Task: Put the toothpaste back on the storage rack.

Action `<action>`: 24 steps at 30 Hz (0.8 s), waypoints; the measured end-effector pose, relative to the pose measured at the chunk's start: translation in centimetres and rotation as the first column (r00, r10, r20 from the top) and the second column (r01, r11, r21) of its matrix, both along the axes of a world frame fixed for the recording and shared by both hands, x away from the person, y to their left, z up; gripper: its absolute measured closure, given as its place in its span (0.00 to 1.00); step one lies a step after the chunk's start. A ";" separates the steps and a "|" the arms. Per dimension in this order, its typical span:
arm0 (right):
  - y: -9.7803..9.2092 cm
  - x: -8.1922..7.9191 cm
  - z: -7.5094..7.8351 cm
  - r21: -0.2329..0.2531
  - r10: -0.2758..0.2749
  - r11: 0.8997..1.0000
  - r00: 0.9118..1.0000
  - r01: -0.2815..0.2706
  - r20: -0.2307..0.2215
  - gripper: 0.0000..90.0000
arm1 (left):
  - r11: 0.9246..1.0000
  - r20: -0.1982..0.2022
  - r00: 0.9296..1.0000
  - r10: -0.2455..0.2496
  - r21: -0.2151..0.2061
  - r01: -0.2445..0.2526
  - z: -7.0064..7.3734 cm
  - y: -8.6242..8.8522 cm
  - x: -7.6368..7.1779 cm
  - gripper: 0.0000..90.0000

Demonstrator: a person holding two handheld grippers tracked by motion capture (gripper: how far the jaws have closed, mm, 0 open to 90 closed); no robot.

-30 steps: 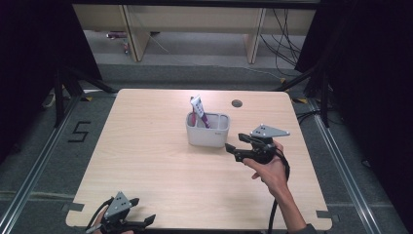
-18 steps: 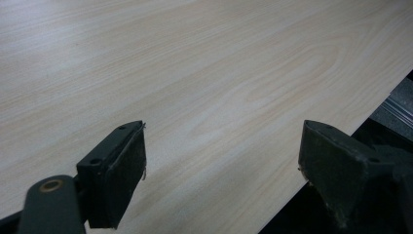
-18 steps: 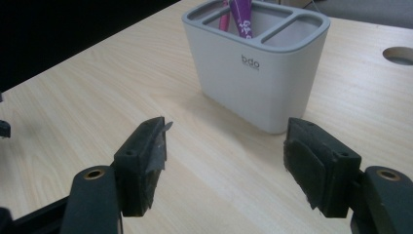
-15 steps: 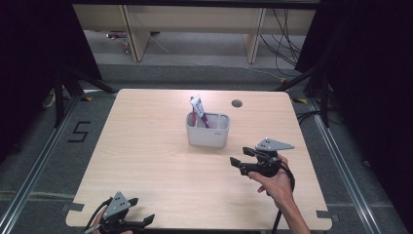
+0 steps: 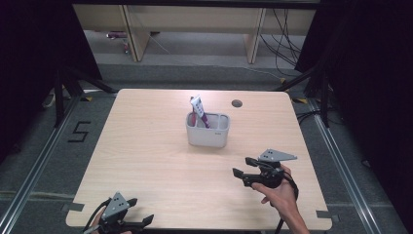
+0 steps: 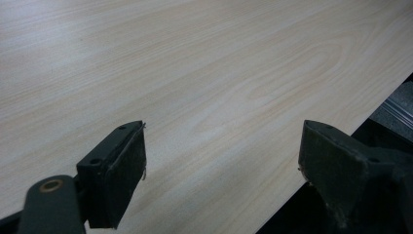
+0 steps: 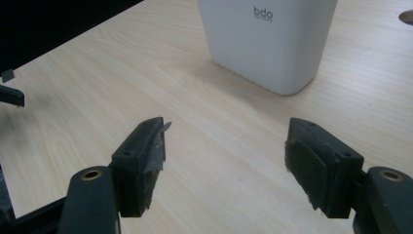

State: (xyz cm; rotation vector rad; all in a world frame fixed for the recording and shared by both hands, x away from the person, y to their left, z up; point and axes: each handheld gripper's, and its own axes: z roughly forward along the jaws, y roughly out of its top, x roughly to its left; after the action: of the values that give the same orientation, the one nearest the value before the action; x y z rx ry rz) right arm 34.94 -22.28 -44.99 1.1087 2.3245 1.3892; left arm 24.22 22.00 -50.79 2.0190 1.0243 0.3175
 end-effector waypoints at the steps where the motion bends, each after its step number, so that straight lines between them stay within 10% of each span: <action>1: 0.1 -0.3 -0.1 0.007 -0.024 1.000 1.000 0.024 -0.019 0.35 | 1.000 -0.001 1.000 0.002 0.000 -0.002 0.0 0.0 0.0 0.19; 24: -1.2 -3.6 -1.8 -0.032 -0.004 0.999 0.999 0.003 -0.038 0.32 | 1.000 0.007 1.000 0.020 -0.018 -0.020 -0.1 -0.2 -0.1 0.19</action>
State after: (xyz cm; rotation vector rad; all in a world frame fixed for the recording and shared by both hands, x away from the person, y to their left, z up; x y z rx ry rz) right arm 31.36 -23.52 -46.81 1.1391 2.3617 1.3365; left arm 24.14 21.84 -50.87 1.9909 1.0393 0.3248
